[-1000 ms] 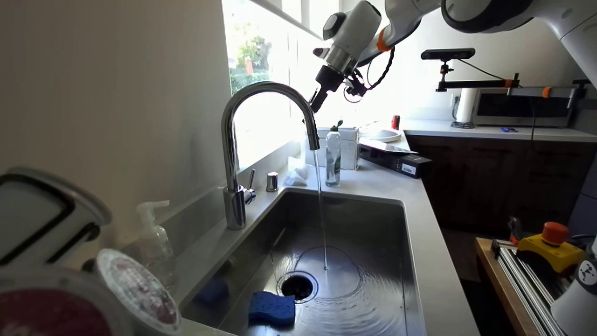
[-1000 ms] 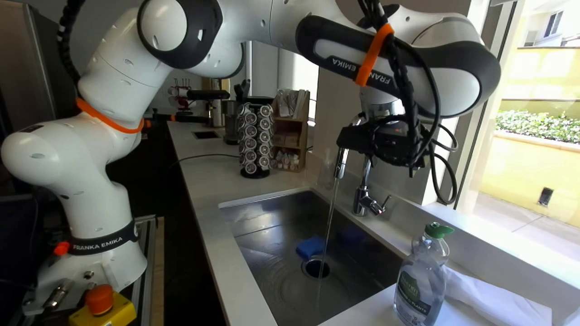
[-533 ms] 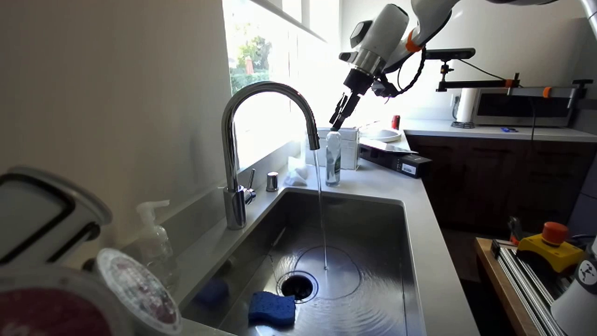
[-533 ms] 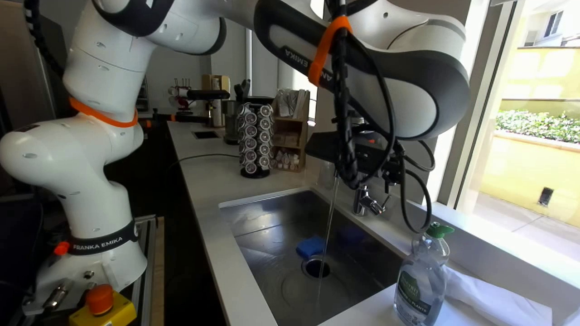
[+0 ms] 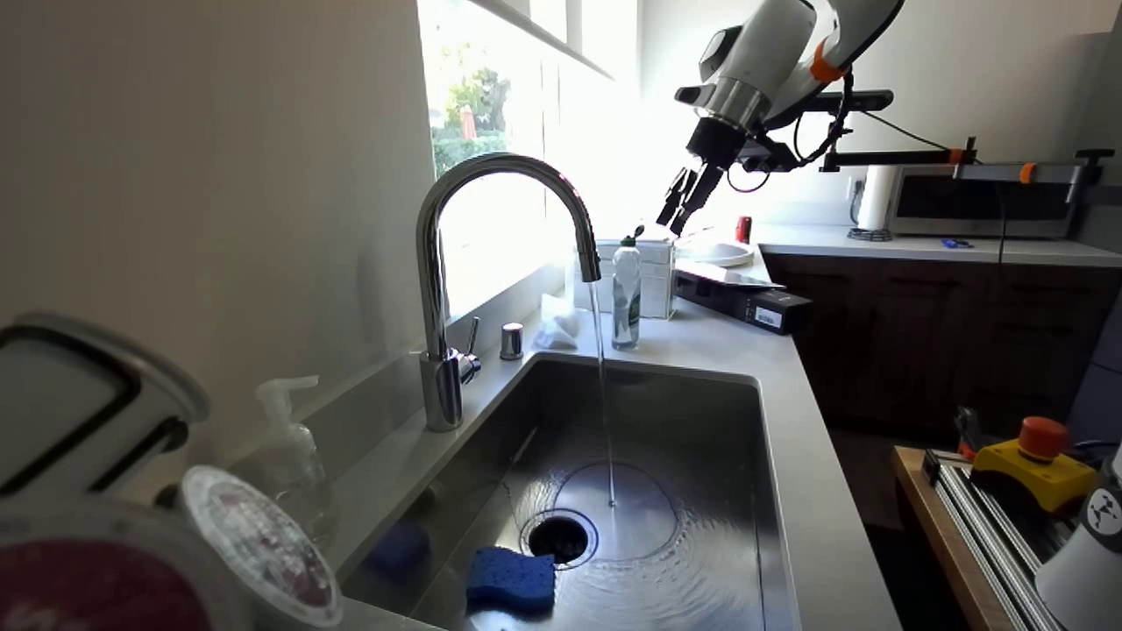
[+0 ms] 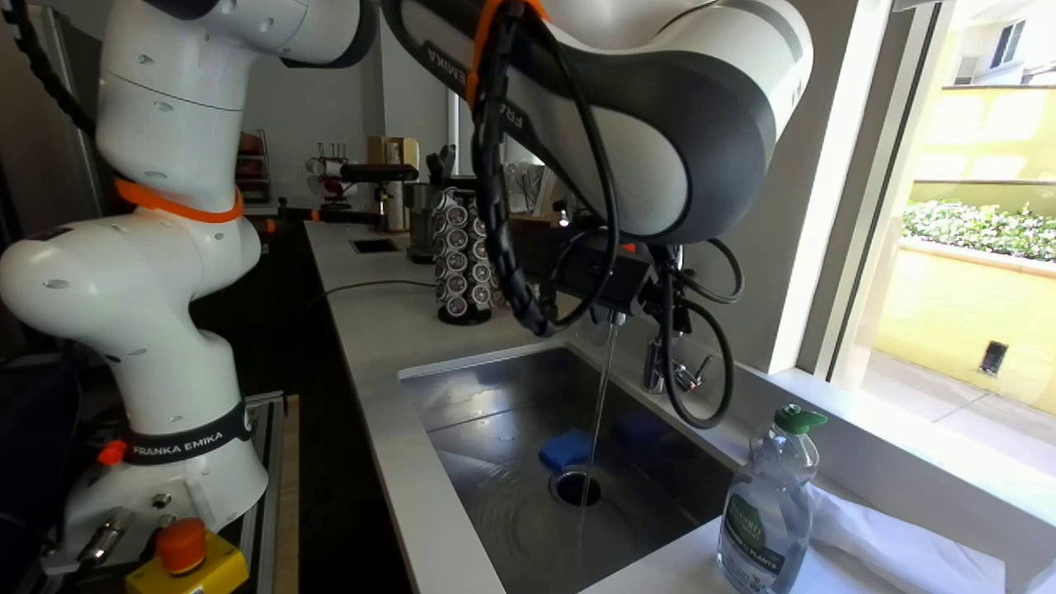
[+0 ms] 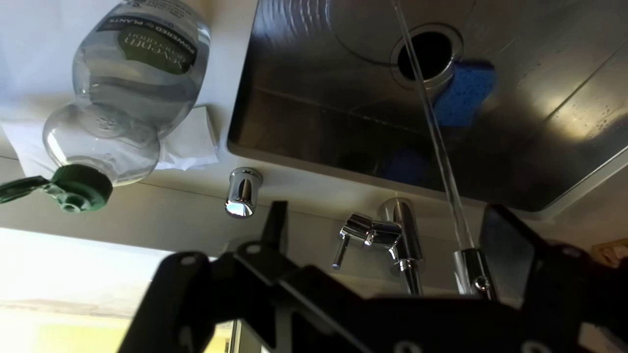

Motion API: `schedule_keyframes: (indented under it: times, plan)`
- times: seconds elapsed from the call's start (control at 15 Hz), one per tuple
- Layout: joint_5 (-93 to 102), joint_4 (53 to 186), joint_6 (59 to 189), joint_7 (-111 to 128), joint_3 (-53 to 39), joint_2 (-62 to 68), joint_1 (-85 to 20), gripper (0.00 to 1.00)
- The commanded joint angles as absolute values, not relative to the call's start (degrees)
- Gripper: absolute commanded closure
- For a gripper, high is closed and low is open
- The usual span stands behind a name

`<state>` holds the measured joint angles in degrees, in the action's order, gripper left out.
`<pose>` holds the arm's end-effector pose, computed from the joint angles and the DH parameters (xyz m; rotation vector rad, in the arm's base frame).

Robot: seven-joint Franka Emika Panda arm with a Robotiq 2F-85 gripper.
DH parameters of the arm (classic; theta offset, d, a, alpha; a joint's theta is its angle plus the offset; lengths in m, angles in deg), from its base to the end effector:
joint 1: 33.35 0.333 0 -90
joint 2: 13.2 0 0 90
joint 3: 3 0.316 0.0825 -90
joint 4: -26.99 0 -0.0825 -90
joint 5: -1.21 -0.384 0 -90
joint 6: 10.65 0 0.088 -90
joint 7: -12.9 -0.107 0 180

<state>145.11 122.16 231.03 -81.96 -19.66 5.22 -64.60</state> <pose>0.4016 -0.3001 0.4372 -2.9009 -0.5756 -0.7212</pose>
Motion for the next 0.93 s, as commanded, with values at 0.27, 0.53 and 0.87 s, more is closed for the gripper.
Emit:
schedule_keyframes:
  times: [0.27, 0.53, 0.87]
  plan:
    - [144.53, 128.0, 231.03, -76.5, -24.54, 3.06, -60.64, 0.0]
    - [143.76, 126.73, 231.18, -76.36, -26.48, 4.49, -59.13, 0.0]
    - [143.74, 126.59, 231.14, -76.35, -26.44, 4.52, -59.2, 0.0]
